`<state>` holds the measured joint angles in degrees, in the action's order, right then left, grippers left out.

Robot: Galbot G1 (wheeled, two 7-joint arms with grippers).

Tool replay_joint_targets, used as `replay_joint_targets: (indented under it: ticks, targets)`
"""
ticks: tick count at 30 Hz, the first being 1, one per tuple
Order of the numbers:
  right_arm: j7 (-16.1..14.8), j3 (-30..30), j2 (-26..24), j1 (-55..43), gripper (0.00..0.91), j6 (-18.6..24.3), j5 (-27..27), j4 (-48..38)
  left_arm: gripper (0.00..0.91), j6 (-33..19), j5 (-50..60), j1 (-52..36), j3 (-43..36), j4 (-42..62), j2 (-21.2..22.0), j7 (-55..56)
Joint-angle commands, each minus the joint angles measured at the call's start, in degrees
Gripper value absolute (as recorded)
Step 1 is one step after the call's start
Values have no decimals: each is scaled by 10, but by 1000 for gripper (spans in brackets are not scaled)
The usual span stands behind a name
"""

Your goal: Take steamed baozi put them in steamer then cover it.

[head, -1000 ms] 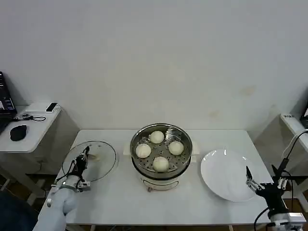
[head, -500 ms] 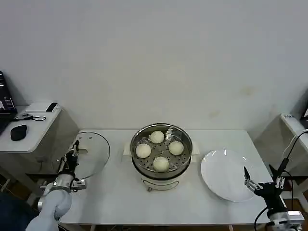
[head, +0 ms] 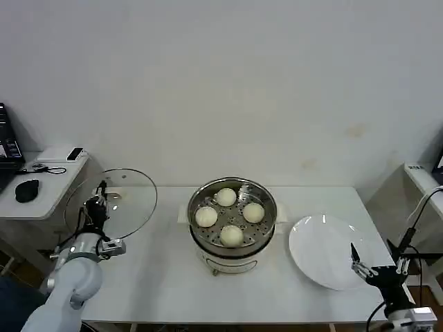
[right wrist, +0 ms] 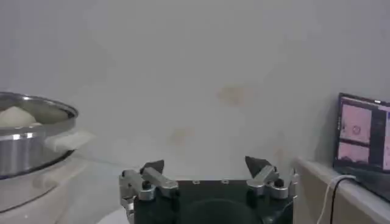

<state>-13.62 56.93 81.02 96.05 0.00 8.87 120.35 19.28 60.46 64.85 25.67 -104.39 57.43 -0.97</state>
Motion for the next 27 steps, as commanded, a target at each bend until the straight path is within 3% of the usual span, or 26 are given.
replay_joint_targets:
  ticks: [1,12,20,27]
  targets:
    - [-2,11,6,17,907,15,-19,5,0,75,26,-30,-109,-63,28,-55]
    - [-3,-12,30,21,907,16,-45,11,0,131,135,-104,-196,-55,102,-143]
    - [-2,-22,29,11,907,23,-55,-5,0,146,239,-147,-230,-23,209,-193]
    - [-2,-43,32,7,907,25,-69,-13,0,155,282,-146,-262,-9,262,-208]
